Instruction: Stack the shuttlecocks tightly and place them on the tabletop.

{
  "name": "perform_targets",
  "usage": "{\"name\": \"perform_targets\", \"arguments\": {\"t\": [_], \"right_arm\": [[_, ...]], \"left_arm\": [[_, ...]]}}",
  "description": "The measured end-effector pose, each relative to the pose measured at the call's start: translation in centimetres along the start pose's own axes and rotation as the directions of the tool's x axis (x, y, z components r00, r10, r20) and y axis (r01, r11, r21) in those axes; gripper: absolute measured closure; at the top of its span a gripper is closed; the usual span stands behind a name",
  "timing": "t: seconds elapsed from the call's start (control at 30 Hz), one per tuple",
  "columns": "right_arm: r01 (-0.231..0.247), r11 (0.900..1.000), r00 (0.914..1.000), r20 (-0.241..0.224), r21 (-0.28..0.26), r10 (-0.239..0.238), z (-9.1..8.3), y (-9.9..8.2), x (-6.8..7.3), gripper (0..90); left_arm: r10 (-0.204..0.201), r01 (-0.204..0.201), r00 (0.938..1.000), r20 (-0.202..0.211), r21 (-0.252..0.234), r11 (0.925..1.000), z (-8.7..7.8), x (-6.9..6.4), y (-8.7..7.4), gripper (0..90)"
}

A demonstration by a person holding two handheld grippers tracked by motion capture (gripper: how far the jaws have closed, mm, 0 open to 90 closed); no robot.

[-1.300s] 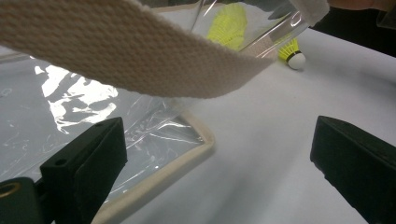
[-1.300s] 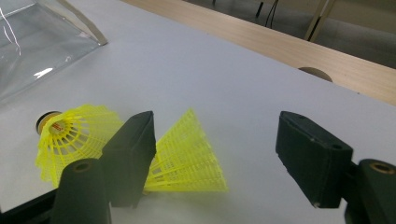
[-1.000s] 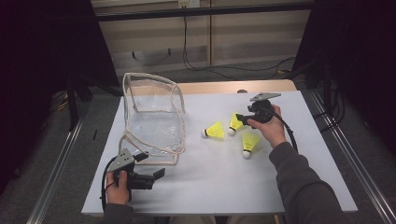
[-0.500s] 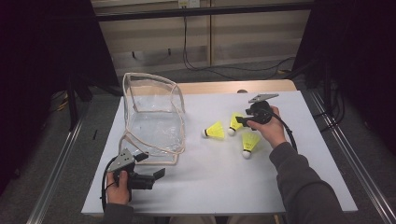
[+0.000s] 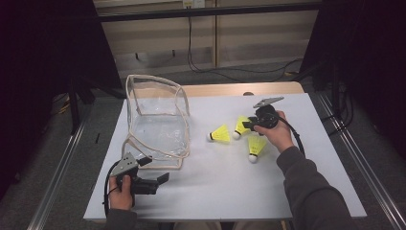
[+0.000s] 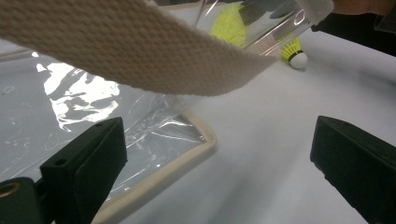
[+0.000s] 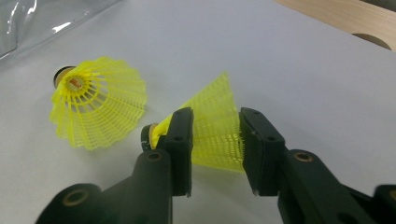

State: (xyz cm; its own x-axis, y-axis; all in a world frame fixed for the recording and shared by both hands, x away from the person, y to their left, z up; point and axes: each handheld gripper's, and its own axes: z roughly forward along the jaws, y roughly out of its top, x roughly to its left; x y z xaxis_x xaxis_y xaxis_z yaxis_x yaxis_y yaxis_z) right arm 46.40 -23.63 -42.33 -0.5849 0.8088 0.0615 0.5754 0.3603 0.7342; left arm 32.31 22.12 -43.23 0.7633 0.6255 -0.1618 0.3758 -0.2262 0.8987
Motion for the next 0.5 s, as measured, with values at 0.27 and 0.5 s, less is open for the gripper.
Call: {"name": "perform_targets", "arguments": {"t": [0.27, 0.5], "right_arm": [[0.013, 0.9997, 0.9992, -0.038, 0.020, -0.012, -1.1, -0.3, 0.0, 80.3], [0.023, 0.9994, 0.9970, -0.075, 0.026, -0.021, -1.9, -0.1, 0.6, 88.1]], "left_arm": [[-0.003, 0.003, 1.0000, -0.002, -0.001, 1.0000, 0.0, 0.0, 0.0, 3.6], [-0.003, 0.003, 1.0000, -0.003, -0.002, 1.0000, 0.0, -0.1, 0.0, 3.6]]}}
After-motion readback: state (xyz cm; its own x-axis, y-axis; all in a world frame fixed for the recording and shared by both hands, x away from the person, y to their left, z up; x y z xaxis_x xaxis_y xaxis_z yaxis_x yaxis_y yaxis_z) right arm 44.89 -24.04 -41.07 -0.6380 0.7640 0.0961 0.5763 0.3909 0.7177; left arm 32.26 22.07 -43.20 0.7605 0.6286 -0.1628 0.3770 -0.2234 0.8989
